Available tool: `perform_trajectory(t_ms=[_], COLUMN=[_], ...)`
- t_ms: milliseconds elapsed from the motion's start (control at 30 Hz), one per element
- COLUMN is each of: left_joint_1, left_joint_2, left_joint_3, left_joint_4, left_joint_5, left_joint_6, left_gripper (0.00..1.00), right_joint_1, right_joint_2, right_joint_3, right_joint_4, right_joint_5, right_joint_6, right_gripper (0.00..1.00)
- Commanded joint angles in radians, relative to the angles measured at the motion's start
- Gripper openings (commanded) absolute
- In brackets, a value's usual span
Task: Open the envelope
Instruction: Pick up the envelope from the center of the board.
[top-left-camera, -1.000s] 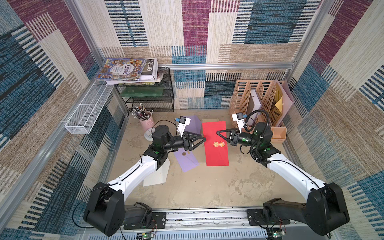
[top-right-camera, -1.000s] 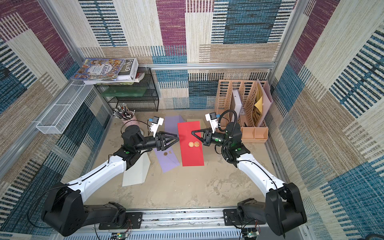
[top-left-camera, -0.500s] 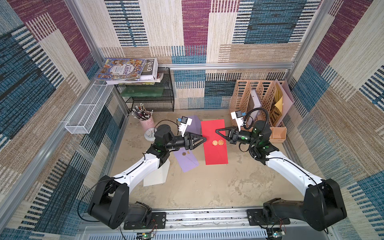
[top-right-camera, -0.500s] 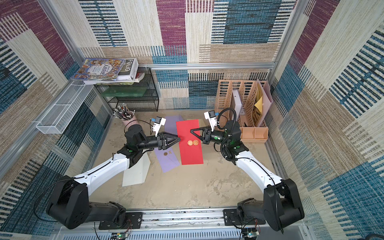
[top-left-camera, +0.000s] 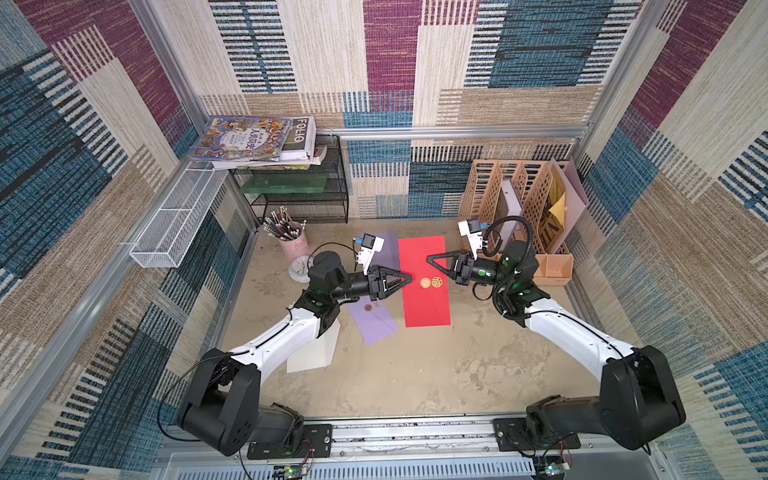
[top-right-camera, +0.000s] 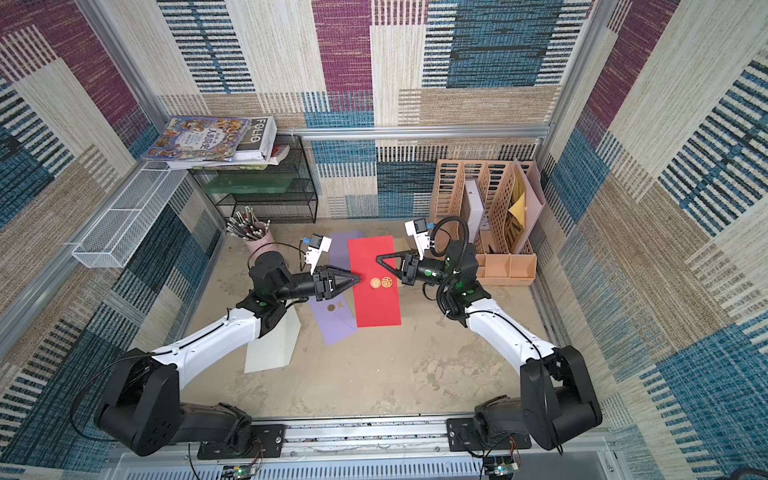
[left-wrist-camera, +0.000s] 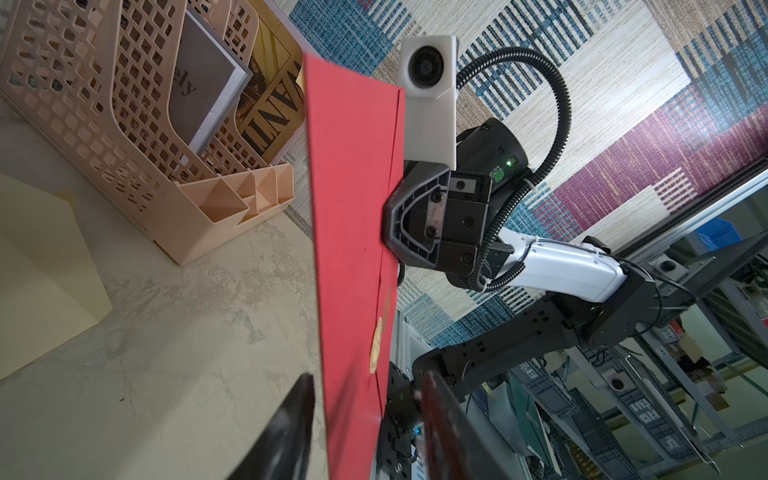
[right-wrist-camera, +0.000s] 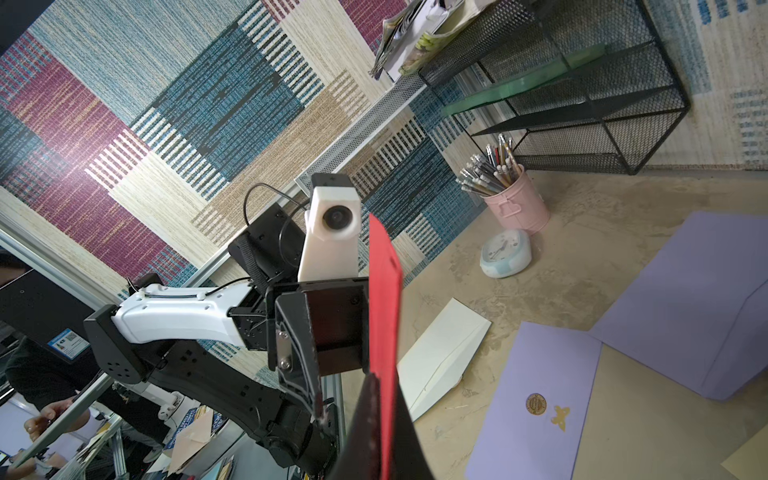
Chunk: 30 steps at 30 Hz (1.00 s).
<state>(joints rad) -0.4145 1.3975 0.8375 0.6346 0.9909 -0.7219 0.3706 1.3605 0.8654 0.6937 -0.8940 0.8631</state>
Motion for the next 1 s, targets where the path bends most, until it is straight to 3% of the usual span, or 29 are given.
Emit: perform_trajectory(t_ms=[0, 100, 600, 700, 967], left_joint_1=[0.002, 0.002, 0.002, 0.002, 0.002], left_joint_2=[0.001, 0.000, -0.025, -0.024, -0.031], left_joint_3=[-0.001, -0.001, -0.001, -0.001, -0.002], left_joint_4=[0.045, 0.045, 0.017, 0.020, 0.016], left_joint_5=[0.007, 0.008, -0.020, -0.024, -0.029], left_joint_6=[-0.002, -0.004, 0.016, 0.013, 0.014], left_gripper=[0.34, 0.21, 0.30, 0.28, 0.11], right_joint_1=[0.004, 0.005, 0.021, 0.025, 0.040], right_joint_2=[0.008, 0.012, -0.002, -0.006, -0.004], right_joint_3=[0.008, 0.006, -0.034, -0.036, -0.041], right_joint_4=[0.065, 0.070, 0.067, 0.064, 0.054], right_joint_5=[0.001, 0.001, -0.010, -0.015, -0.010], right_joint_6=[0.026, 0.032, 0.035, 0.035, 0.027], right_gripper=[0.00, 0.00, 0.00, 0.00, 0.00])
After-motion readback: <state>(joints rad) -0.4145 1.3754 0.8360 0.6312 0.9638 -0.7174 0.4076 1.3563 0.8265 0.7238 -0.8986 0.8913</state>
